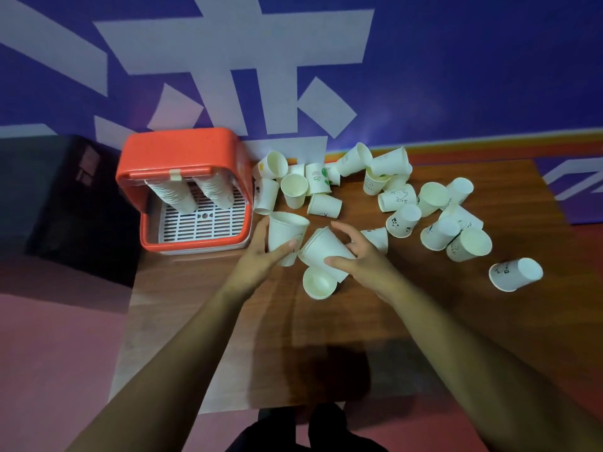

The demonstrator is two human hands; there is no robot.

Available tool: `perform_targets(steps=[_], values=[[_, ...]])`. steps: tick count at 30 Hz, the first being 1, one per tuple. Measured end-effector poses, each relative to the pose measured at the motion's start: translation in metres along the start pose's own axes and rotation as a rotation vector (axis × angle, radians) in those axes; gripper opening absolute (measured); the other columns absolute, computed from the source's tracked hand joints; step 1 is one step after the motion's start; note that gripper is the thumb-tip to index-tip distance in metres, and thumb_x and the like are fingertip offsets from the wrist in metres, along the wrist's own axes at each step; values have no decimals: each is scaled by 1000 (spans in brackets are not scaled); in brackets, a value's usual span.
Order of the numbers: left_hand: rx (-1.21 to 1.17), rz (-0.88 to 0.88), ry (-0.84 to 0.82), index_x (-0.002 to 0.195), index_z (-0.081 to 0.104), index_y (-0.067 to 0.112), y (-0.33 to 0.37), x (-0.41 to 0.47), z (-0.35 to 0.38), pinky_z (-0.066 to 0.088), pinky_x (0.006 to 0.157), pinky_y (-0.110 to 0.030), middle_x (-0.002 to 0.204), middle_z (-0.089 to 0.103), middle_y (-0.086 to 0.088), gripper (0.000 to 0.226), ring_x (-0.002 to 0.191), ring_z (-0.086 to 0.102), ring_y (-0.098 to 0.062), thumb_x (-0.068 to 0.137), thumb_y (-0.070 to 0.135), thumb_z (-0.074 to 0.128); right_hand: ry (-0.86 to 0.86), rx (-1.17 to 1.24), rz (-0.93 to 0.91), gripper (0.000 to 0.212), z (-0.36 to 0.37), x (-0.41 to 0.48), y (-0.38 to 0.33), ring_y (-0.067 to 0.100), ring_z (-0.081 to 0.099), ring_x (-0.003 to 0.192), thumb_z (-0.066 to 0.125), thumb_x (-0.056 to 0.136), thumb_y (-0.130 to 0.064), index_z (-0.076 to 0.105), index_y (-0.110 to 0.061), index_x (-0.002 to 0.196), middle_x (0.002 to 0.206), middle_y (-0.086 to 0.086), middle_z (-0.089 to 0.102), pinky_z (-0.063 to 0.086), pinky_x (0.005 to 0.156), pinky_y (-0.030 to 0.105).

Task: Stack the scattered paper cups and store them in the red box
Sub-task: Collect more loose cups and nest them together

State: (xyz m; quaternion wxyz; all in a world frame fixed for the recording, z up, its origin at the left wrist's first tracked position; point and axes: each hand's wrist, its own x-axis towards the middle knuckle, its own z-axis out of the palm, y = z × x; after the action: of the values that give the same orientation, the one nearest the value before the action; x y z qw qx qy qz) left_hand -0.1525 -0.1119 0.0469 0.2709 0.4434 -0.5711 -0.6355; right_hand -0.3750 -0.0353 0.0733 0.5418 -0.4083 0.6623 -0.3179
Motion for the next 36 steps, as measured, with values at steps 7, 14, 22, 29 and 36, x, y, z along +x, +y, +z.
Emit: perform_targets(steps=[7, 14, 22, 29, 36], values=[[-203, -64, 150, 139, 29, 66, -8, -10, -15, 57, 86, -39, 142, 58, -2, 71, 125, 62, -24, 92, 33, 71, 95, 147, 14, 74, 5, 2, 11, 5, 60, 105, 73, 85, -22, 35, -50, 141, 116, -10, 62, 49, 76, 21], [-291, -105, 238, 136, 33, 36, -14, -11, -12, 58, 87, -46, 134, 58, -21, 70, 120, 63, -35, 84, 18, 75, 169, -92, -84, 67, 30, 4, 31, 17, 55, 106, 80, 74, -23, 35, -41, 119, 125, -5, 49, 51, 74, 25], [-179, -83, 99, 142, 38, 50, -16, -10, -7, 54, 101, -38, 144, 52, -1, 92, 133, 52, -23, 74, 15, 88, 98, -502, -164, 96, 43, -1, 69, 16, 31, 145, 79, 80, -20, 20, -31, 154, 157, -3, 33, 33, 116, 34], [149, -33, -63, 146, 40, 33, -23, -10, 21, 48, 110, -40, 145, 46, 9, 86, 133, 48, -11, 75, 26, 88, 142, -437, -40, 82, 12, -8, 76, 14, 31, 143, 76, 84, -25, 30, -21, 152, 157, -4, 32, 28, 109, 23], [473, 60, -181, 155, 32, 31, -37, -4, 47, 35, 105, -8, 140, 39, 6, 92, 126, 42, -5, 80, 16, 84, 561, -456, 157, 55, -28, 12, 86, 31, 49, 127, 66, 89, -23, 46, -8, 138, 139, 14, 42, 44, 99, 36]])
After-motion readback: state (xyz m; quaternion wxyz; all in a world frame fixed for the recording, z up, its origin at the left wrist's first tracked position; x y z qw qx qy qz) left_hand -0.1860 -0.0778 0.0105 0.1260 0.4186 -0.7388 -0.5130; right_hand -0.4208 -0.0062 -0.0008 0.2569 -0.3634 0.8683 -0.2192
